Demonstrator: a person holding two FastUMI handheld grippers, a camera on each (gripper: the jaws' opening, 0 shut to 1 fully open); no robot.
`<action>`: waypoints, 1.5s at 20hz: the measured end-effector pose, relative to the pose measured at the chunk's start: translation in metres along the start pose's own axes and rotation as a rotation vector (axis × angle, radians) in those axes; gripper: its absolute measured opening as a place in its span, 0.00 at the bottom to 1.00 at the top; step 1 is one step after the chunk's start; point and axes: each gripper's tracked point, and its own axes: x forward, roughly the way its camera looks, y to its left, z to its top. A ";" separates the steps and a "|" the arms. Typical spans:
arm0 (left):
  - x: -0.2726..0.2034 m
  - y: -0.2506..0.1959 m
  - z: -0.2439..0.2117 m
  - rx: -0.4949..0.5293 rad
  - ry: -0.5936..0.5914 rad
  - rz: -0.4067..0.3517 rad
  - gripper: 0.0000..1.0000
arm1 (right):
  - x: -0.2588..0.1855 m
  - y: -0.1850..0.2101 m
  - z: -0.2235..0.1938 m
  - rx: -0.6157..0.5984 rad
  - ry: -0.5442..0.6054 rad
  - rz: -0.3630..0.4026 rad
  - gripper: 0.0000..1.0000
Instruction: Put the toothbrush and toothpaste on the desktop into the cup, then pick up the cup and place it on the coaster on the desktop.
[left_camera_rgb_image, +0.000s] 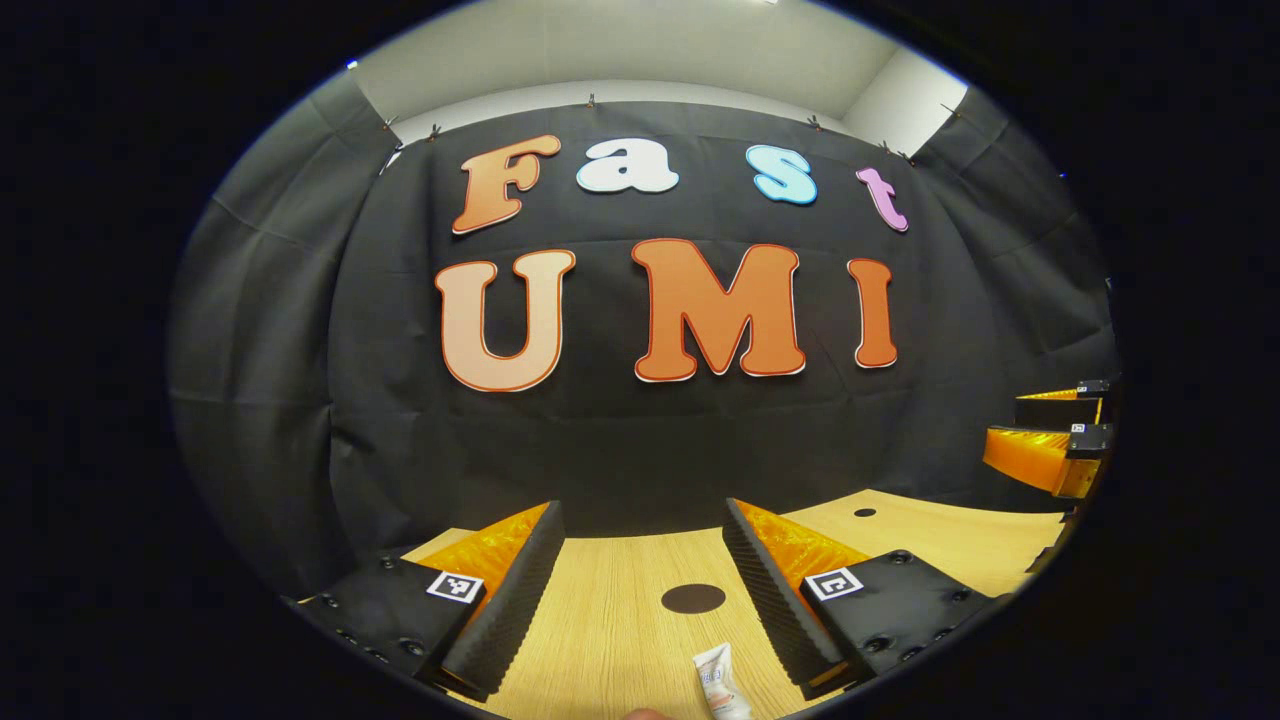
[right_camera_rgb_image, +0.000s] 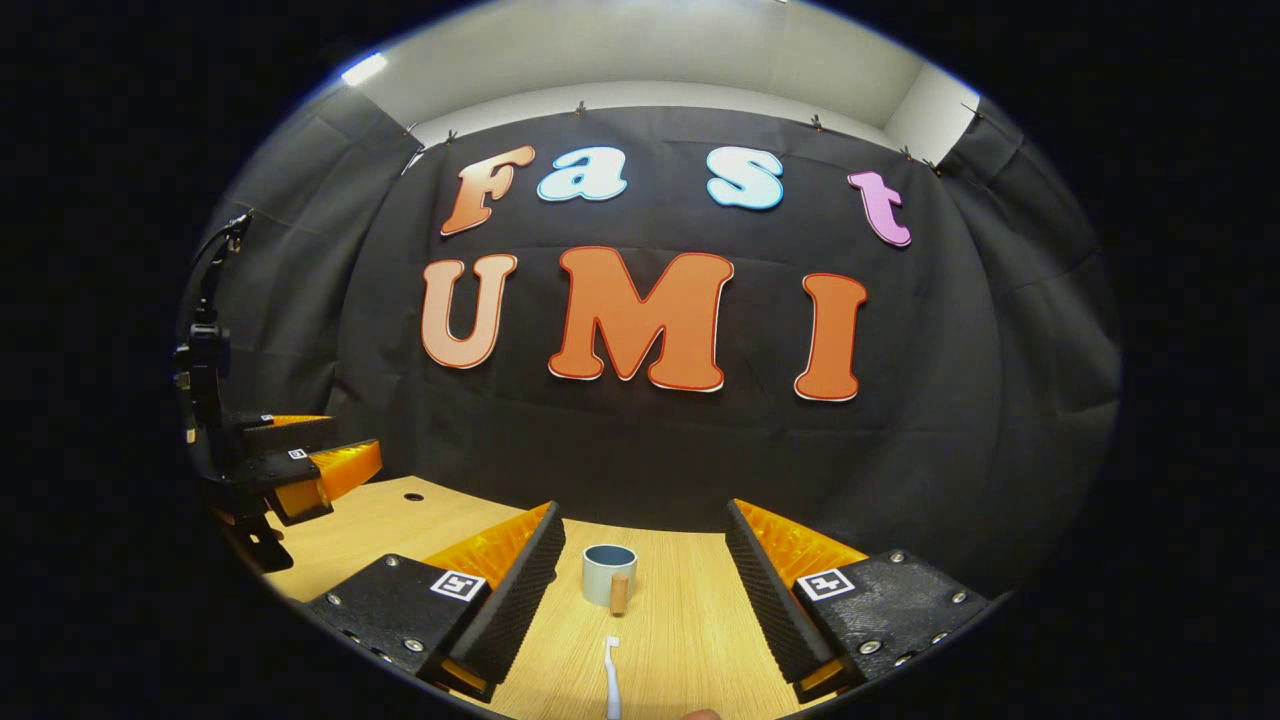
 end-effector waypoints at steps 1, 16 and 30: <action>-0.001 0.001 0.002 0.001 -0.002 0.000 1.00 | 0.000 0.000 0.002 0.004 0.003 -0.001 0.97; 0.009 -0.018 -0.021 -0.043 0.226 -0.069 1.00 | 0.013 -0.011 -0.028 0.087 0.252 -0.007 0.97; -0.008 -0.052 -0.121 -0.069 0.677 -0.207 0.99 | 0.010 0.002 -0.133 0.113 0.721 0.092 0.92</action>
